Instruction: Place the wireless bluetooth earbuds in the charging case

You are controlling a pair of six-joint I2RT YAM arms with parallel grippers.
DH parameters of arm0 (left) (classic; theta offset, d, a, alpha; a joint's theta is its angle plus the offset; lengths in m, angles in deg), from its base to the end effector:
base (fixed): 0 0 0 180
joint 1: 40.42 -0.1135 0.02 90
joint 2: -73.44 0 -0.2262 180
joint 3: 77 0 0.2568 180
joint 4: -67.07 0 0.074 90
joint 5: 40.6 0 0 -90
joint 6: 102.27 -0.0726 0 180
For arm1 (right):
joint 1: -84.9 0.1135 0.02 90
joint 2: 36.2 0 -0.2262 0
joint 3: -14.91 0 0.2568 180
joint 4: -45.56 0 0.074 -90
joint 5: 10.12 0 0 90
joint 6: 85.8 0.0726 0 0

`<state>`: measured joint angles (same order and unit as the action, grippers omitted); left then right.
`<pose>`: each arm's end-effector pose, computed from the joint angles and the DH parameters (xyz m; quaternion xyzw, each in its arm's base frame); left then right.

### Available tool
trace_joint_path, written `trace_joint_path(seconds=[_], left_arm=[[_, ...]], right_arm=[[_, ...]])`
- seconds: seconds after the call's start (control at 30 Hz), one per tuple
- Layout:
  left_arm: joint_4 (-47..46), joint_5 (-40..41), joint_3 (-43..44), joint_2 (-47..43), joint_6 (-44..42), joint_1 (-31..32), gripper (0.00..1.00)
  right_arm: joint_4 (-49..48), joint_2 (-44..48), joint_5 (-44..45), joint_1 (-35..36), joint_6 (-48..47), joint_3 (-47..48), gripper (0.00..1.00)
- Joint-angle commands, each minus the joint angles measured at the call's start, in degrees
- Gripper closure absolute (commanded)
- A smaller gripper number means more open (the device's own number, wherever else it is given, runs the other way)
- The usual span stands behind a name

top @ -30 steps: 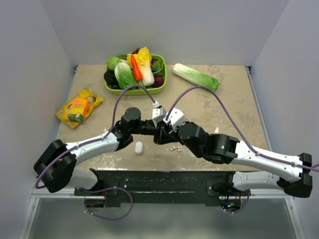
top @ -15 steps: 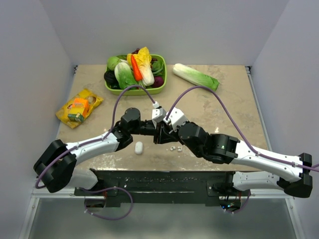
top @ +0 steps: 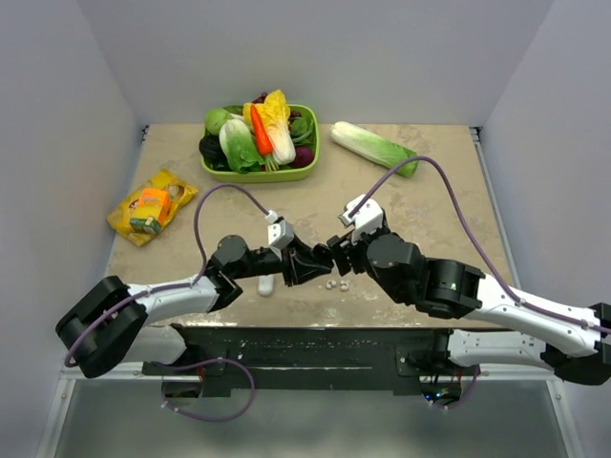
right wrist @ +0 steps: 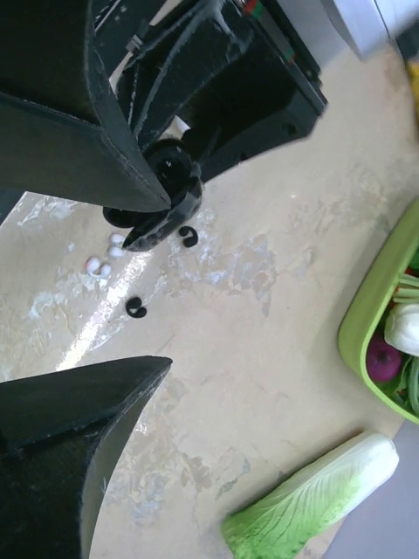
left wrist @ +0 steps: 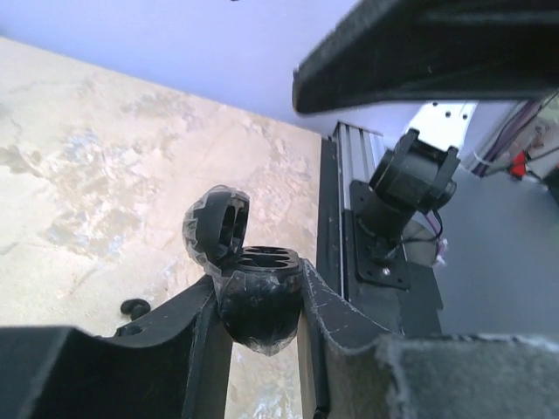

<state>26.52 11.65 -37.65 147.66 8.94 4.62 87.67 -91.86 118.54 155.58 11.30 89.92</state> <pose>0.1805 -0.2436 0.1974 0.3658 0.5719 -0.5651 0.4688 0.1272 0.2258 0.3348 -0.2582 0.7645 0.1135 0.5797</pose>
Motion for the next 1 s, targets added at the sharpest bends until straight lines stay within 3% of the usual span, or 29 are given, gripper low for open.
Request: trace_joint_path(seconds=[0.0,0.17,0.23,0.37,0.53,0.67,0.8,0.97], left_arm=[[-20.2,7.8,-7.2,-3.0,2.7,0.2,1.00],[-47.4,19.1,-18.4,-1.4,4.9,1.2,1.00],[-54.6,24.1,-22.6,0.5,3.8,3.3,1.00],[-54.5,26.0,-24.9,-0.1,1.6,7.2,1.00],[-54.3,24.0,-27.2,-4.7,0.1,7.5,1.00],[-54.5,21.6,-29.1,-9.3,-1.8,7.5,1.00],[-54.6,18.5,-31.4,-14.9,-2.8,7.8,1.00],[-54.6,17.1,-30.9,-15.5,-2.8,8.1,1.00]], right_arm=[[-4.9,5.5,5.3,-0.5,5.3,0.2,0.28],[-8.8,9.9,3.2,-8.6,14.2,-8.1,0.27],[-9.4,9.3,-3.3,-14.6,16.8,-13.2,0.28],[-11.4,5.5,-9.5,-17.9,20.1,-19.8,0.31],[-16.9,1.4,-14.9,-17.9,20.5,-24.9,0.33],[-19.5,-3.5,-15.4,-17.9,21.8,-26.3,0.41],[-22.4,-3.2,-19.3,-18.0,22.3,-29.5,0.44],[-26.2,-0.9,-23.2,-17.9,23.1,-32.7,0.46]])
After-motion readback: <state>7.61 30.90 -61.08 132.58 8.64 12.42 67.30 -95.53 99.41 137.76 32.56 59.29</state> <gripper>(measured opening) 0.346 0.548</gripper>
